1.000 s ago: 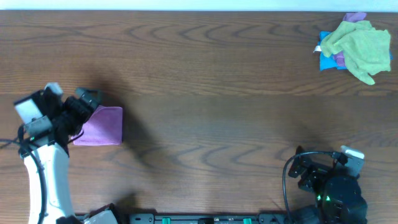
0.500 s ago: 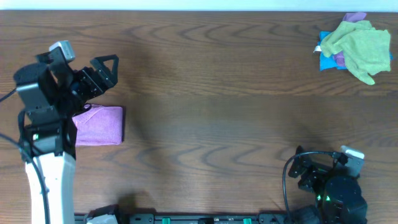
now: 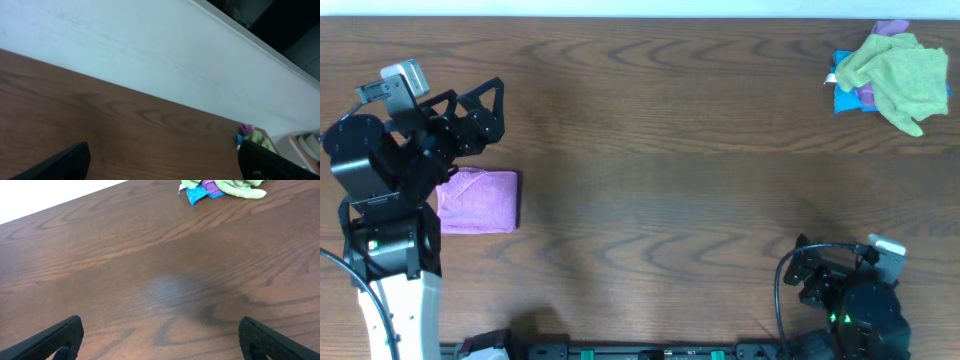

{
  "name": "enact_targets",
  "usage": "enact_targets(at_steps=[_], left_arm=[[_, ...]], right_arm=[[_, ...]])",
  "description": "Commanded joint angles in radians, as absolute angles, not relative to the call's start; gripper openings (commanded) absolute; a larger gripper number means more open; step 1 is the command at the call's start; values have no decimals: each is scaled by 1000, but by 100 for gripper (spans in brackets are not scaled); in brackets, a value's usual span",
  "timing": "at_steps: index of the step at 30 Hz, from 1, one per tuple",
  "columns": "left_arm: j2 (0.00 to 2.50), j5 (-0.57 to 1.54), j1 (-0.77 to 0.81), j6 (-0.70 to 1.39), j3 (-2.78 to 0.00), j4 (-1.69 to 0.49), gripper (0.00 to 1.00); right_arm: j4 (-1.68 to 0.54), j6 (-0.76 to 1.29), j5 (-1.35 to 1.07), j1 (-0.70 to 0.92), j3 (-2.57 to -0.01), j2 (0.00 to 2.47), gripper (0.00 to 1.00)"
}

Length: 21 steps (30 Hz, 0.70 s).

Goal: Fold the cloth

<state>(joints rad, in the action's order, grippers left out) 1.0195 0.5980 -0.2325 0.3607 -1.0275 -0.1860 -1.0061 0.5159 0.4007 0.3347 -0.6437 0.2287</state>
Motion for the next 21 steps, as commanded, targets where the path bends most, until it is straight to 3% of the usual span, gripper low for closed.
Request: enact_targets(at_steps=[1, 5, 14, 21], left_arm=[[979, 591, -221, 289, -1047, -190, 96], [920, 546, -194, 183, -1016, -200, 96], [657, 126, 0, 126, -751, -210, 96], [406, 111, 9, 55, -543, -266, 96]], right_arm=[[-1007, 527, 415, 330, -641, 226, 99], [-1007, 527, 415, 330, -641, 226, 99], [-1007, 527, 415, 330, -641, 226, 99], [-1007, 527, 415, 330, -641, 226, 99]])
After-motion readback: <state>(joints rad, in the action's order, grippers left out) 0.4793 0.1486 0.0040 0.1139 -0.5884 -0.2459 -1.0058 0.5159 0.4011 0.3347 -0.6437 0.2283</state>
